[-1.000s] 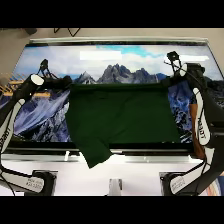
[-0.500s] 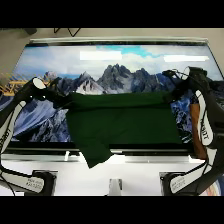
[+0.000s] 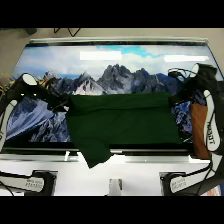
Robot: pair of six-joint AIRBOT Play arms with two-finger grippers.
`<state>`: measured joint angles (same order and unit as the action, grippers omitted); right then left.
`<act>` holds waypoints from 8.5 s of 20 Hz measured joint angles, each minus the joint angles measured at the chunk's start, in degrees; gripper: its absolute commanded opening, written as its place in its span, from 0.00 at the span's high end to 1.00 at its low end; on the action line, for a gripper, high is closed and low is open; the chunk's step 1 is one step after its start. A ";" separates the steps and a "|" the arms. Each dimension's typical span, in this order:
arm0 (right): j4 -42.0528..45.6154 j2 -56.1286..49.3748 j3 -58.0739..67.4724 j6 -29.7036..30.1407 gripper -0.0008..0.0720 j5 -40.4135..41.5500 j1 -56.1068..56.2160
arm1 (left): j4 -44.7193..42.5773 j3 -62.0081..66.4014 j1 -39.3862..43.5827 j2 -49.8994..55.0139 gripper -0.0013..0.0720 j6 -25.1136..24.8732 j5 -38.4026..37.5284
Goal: Fold the shirts.
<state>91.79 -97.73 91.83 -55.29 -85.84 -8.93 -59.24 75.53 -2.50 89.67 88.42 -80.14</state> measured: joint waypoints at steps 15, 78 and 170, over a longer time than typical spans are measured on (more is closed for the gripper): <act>-8.98 13.62 -14.60 4.39 0.23 -3.96 -13.84 | 11.76 -50.60 9.79 -26.71 0.15 -1.44 14.95; -28.68 -9.27 1.64 0.79 0.03 16.72 -11.89 | 12.44 -1.57 3.23 -5.73 0.29 -4.48 25.46; -29.14 19.50 0.02 -4.24 0.95 2.89 -33.90 | 19.76 -12.90 -1.01 -48.26 0.94 -6.19 30.01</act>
<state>62.65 -78.24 91.85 -59.53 -82.96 -42.83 -39.48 62.63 -3.51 41.41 82.24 -50.13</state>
